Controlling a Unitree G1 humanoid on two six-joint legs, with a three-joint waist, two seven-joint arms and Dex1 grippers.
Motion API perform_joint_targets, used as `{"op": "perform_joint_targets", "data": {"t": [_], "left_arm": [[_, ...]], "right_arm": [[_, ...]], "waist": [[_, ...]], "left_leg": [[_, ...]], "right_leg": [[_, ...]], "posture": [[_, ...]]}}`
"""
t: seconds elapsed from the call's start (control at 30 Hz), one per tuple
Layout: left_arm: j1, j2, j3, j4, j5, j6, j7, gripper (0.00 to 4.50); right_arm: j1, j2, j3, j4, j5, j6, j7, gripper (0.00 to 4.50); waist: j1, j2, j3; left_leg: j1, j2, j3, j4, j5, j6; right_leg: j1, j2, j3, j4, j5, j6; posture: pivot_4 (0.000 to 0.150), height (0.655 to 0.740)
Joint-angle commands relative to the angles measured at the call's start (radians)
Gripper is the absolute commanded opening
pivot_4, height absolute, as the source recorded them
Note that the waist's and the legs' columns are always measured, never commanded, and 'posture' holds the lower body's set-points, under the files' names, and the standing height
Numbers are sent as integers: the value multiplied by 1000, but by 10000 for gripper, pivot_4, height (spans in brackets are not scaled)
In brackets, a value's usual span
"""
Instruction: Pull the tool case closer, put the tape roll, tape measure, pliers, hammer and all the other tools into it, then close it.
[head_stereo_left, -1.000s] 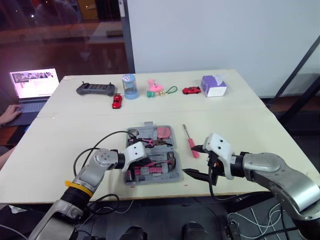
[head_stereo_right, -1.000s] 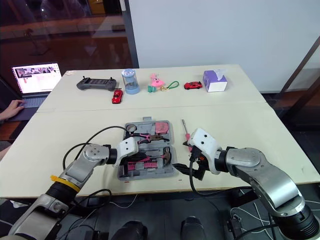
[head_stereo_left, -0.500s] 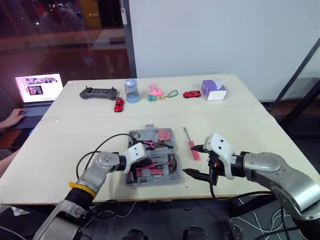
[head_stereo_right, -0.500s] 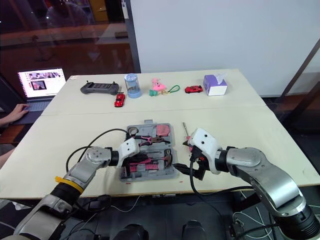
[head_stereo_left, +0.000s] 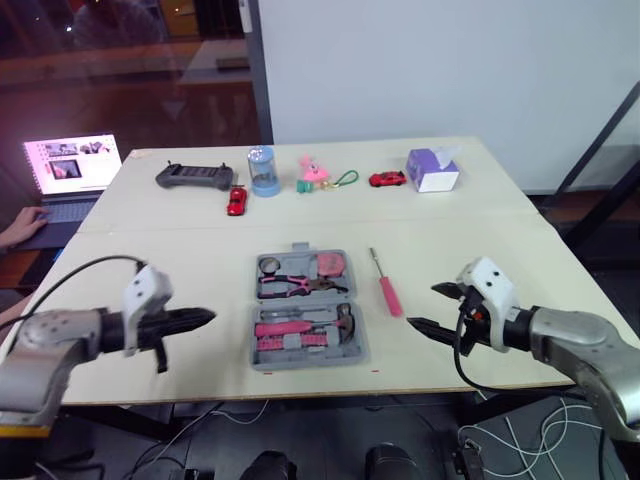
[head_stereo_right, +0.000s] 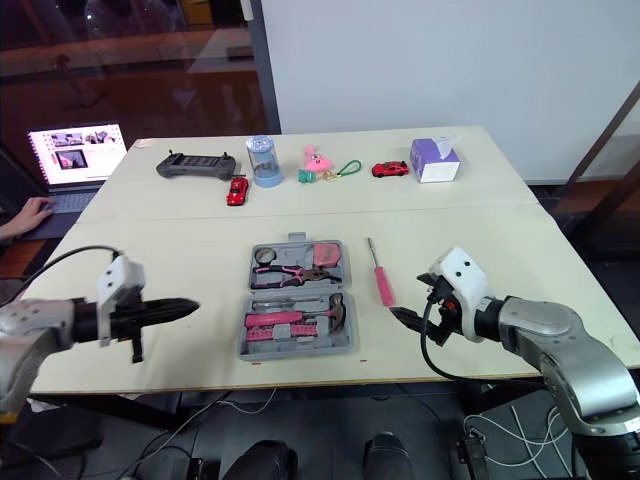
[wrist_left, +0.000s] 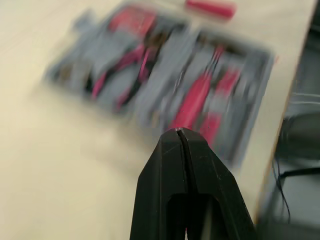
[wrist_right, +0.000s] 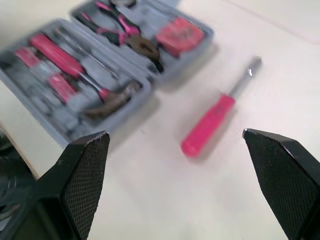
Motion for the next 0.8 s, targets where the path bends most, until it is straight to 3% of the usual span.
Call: {"op": "perform_joint_targets", "data": {"t": [0.03, 0.27, 0.8], "left_arm": [[85, 20, 146, 64, 29, -104, 29, 9624], [191, -11, 293, 270, 29, -272, 52, 44462], [197, -36, 242, 148, -12, -191, 69, 44462]], "right_arm": [[33, -2, -74, 7, -24, -52, -22, 45000], [95, -17, -101, 71, -51, -117, 8, 45000], [86, 29, -55, -25, -37, -51, -51, 45000]], "waist": [[3, -1, 1], [13, -1, 1], [14, -1, 2]], "left_leg": [[0, 0, 0, 0, 0, 0], [0, 0, 1, 0, 0, 0], [1, 1, 1, 0, 0, 0]], "right_leg": [[0, 0, 0, 0, 0, 0], [1, 0, 0, -1, 0, 0], [1, 1, 0, -1, 0, 0]], "posture": [[1500, 7400], [1500, 7400], [1500, 7400]]}}
